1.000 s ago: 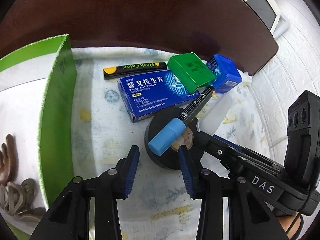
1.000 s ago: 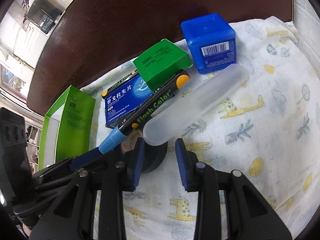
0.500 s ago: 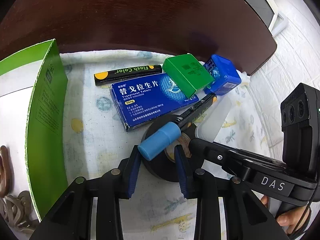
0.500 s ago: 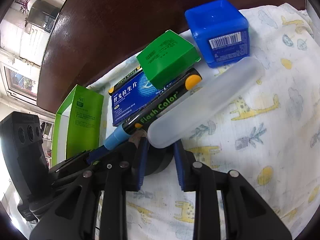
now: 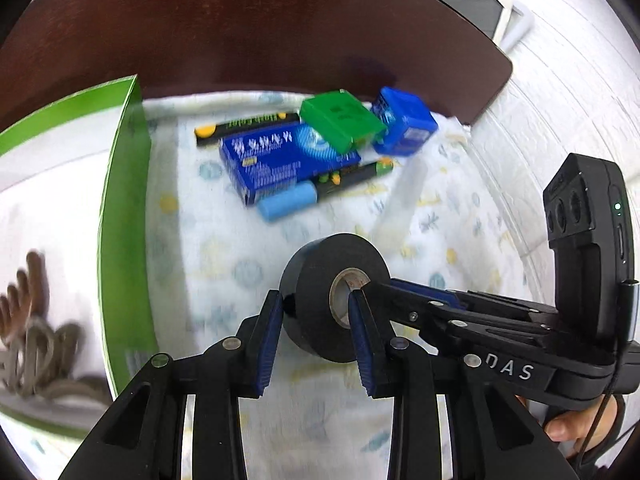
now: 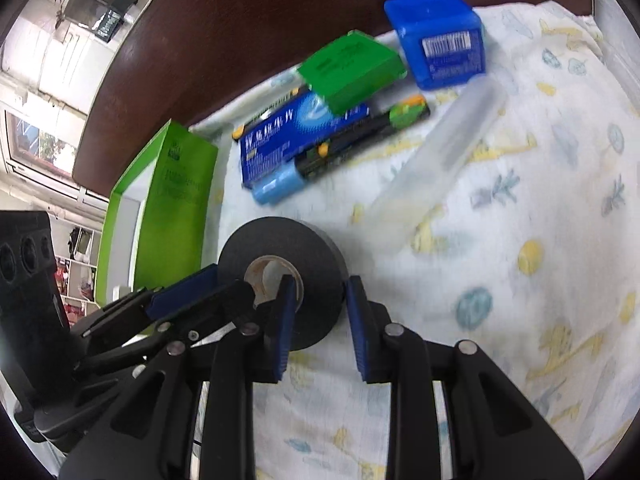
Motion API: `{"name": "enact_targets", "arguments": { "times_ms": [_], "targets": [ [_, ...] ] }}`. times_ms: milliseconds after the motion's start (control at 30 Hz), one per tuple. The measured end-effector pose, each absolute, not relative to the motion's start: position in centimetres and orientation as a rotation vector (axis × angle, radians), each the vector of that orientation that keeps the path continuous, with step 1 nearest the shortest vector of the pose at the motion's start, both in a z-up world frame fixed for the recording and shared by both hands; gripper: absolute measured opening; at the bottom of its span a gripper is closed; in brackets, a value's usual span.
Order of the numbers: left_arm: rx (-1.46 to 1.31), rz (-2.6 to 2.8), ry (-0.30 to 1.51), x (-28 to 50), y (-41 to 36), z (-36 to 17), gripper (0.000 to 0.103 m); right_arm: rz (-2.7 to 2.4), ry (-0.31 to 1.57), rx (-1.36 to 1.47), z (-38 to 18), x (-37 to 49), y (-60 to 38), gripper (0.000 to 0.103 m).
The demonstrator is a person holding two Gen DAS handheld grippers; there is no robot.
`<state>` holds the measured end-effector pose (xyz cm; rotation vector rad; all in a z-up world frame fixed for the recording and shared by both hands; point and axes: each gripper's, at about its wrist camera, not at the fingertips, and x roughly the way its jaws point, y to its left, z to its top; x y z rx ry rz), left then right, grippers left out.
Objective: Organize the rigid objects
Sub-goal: 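Move the right gripper to the black electrical tape roll and grasp its rim, then lift the black tape roll with the right gripper toward the box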
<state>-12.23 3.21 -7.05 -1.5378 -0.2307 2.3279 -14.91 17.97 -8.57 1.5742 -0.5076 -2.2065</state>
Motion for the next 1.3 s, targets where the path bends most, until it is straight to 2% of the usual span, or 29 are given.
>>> {"name": "enact_targets", "arguments": {
  "times_ms": [367,500,600,1033,1300],
  "targets": [
    [-1.598,2.262,-0.223,-11.2,2.4,-8.3,0.032,-2.251,-0.347,1.559,-8.4,-13.0,17.5,0.028],
    [-1.570,2.287,-0.177,-11.4,2.9,-8.8,0.033,-2.158,-0.475,1.580,-9.5,-13.9,18.6,0.029],
    [-1.553,2.304,-0.132,-10.9,3.3,-8.6,0.033,-2.140,-0.465,1.587,-9.3,-13.4,18.3,0.028],
    [-1.331,2.479,-0.150,-9.3,0.0,-1.8,0.033,-2.255,-0.363,1.362,-3.4,-11.7,15.3,0.027],
    [-1.218,2.642,-0.194,-7.6,-5.5,2.0,0.033,-2.228,-0.269,1.210,0.4,-12.1,9.6,0.027]
  ]
}}
